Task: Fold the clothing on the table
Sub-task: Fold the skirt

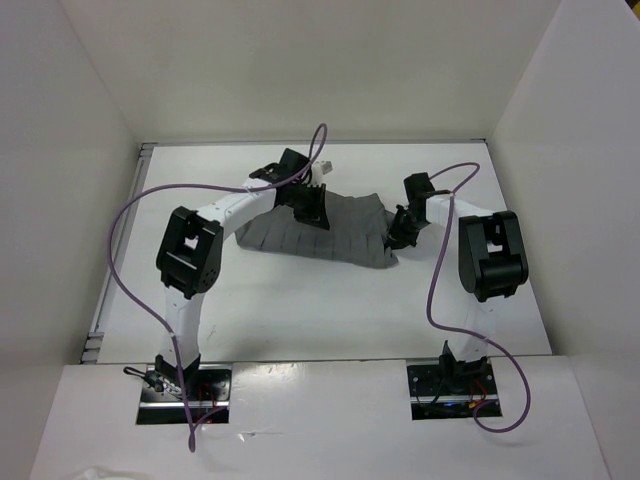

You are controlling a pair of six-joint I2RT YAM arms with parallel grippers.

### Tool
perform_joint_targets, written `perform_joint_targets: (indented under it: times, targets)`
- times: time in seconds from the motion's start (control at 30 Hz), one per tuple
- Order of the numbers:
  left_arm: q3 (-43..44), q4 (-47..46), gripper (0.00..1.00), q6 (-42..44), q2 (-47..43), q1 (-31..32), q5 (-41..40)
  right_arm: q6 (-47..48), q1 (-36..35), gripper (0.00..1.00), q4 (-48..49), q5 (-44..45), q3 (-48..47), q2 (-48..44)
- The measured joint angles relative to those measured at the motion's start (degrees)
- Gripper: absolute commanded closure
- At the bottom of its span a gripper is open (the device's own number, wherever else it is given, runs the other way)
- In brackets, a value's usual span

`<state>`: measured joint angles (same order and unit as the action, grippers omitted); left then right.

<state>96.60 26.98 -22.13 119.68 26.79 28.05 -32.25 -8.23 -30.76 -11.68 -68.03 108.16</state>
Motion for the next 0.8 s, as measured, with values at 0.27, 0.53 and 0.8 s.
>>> perform_joint_targets:
  times: [0.27,0.53,0.8]
  targets:
    - [3.5,3.2,1.00,1.3,3.2,3.7,-14.1,0.2,0.0,1.00,-0.1,0.1,0.0,-0.1]
    - [3.1,4.5,1.00,2.4,6.8,8.3,-21.5,0.4,0.0,1.00,-3.8,0.4,-1.4,-4.9]
    - [7.8,2.5,1.00,2.4,11.4,9.5,-13.4,2.8,-0.3,1.00,-7.5,-7.5,-6.7,-20.1]
